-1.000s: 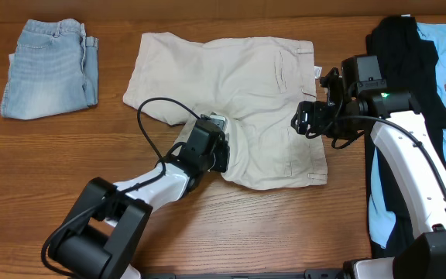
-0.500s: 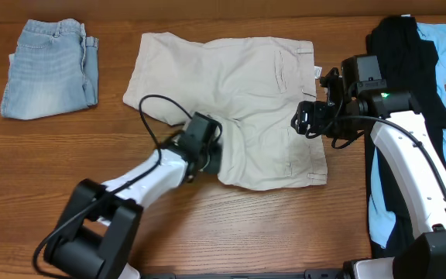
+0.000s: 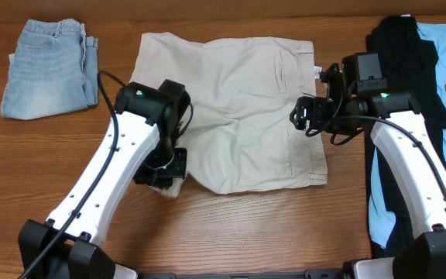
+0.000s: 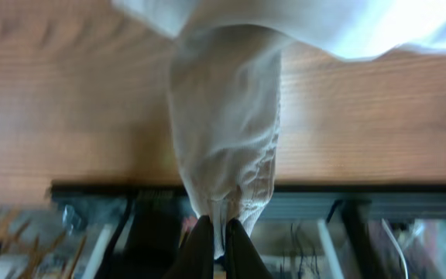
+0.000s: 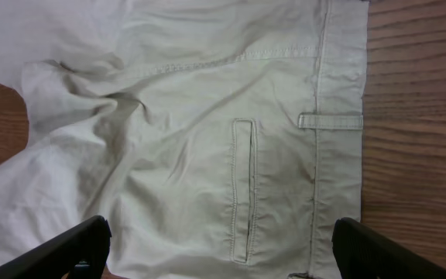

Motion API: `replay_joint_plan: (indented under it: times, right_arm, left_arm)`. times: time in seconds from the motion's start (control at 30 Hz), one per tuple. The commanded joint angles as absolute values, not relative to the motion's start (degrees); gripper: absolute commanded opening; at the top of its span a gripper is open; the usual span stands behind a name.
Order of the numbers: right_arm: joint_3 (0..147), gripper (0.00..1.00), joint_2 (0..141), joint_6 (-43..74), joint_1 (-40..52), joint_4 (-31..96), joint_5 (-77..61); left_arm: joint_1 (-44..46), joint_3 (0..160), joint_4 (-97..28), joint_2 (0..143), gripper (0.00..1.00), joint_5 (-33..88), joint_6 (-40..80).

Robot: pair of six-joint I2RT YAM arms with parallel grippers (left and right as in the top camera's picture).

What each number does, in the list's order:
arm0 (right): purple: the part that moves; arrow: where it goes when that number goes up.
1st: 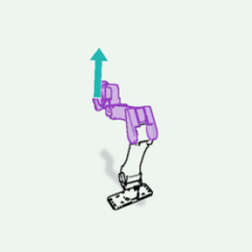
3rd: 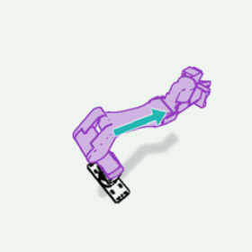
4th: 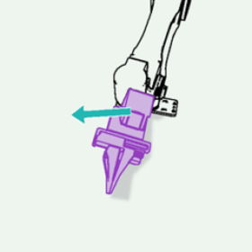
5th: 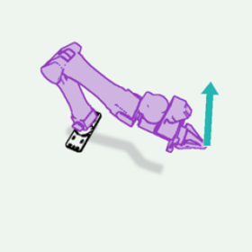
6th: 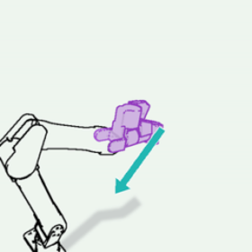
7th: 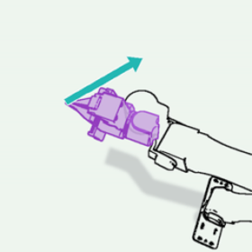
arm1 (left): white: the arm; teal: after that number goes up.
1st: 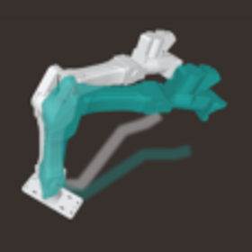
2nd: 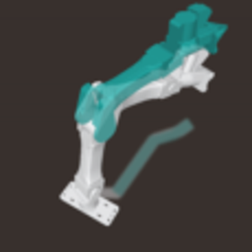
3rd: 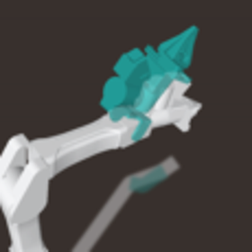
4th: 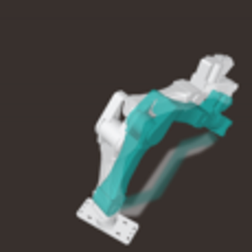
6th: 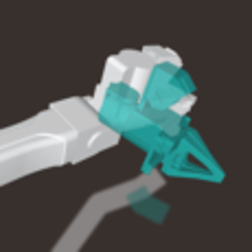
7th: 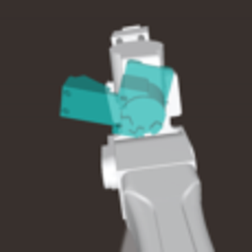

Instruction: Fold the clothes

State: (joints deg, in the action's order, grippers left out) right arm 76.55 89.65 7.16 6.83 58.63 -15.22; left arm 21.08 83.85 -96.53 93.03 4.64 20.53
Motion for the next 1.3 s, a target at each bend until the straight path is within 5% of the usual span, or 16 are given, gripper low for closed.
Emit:
replay_joint_plan:
  times: [0.0,0.3,0.37,0.4,0.47,0.8,1.27]
  right_arm:
    - [76.66,0.95,89.54,5.39,6.79,58.52,-15.53]
    - [76.66,0.96,89.54,2.68,6.68,60.1,-15.53]
    - [76.66,0.96,89.54,2.68,6.68,60.14,-15.51]
    - [76.66,0.96,89.54,2.52,6.68,60.14,-15.53]
    - [76.66,0.96,89.54,2.52,6.68,60.1,-15.53]
    - [76.66,0.97,89.54,2.5,6.68,59.88,-15.53]
    - [76.66,0.98,89.54,2.5,6.68,59.64,-14.2]
  left_arm:
    - [20.51,83.26,-96.84,92.09,0.04,16.51,18.04]
    - [27.22,75.5,-96.86,92.12,0.05,30.76,19.7]
    - [29.34,72.9,-96.86,92.12,0.27,29.52,21.5]
    - [30.41,70.76,-96.86,92.14,0.61,28.84,22.63]
    - [30.44,69.69,-96.86,92.14,0.71,27.92,23.64]
    - [25.39,72.16,-85.27,90.37,0.78,3.46,36.36]
    - [21.28,59.09,-64.75,90.63,0.68,-2.55,40.49]
